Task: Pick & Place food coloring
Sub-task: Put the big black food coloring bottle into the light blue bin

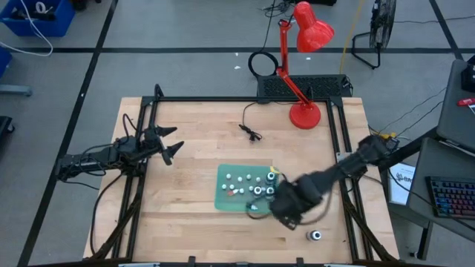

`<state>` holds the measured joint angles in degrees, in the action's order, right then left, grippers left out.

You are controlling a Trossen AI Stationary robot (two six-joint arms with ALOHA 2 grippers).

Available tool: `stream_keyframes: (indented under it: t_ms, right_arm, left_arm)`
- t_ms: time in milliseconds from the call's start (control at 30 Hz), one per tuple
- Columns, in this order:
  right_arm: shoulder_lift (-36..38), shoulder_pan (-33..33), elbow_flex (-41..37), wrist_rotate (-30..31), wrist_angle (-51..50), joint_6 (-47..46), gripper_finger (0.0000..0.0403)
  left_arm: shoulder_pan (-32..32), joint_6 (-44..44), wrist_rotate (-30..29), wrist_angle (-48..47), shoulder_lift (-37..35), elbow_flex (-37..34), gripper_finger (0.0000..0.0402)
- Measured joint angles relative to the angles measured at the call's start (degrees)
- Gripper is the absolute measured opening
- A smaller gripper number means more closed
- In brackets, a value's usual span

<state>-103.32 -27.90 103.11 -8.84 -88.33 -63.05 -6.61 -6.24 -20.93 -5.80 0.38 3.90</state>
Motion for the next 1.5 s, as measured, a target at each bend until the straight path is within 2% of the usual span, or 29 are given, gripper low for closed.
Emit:
stream_keyframes:
  t_ms: [167,433,633,867,1133,1333,1500]
  right_arm:
    - [6.5,-7.9,-10.4,-0.2,0.7,-18.1,0.0253]
    - [12.5,-14.8,-22.9,-0.3,16.3,-31.9,0.0253]
    - [12.6,-15.7,-27.0,-5.8,23.1,-34.2,0.0253]
    - [12.7,-16.1,-30.0,-6.7,30.8,-35.8,0.0253]
    - [12.7,-16.1,-36.0,-11.6,40.4,-39.6,0.0253]
    - [12.7,-16.4,-36.8,-12.4,39.4,-39.8,0.0252]
    - [12.7,-16.5,-36.8,-12.4,39.2,-39.7,0.0219]
  left_arm:
    - [0.0,0.0,0.0,0.0,0.0,0.0,0.0353]
    - [0.0,0.0,0.0,0.0,0.0,0.0,0.0353]
    - [0.0,0.0,0.0,0.0,0.0,0.0,0.0353]
    - [0.0,0.0,0.0,0.0,0.0,0.0,0.0353]
    - [0.0,0.0,0.0,0.0,0.0,0.0,0.0353]
    - [0.0,0.0,0.0,0.0,0.0,0.0,0.0353]
    - [0.0,0.0,0.0,0.0,0.0,0.0,0.0353]
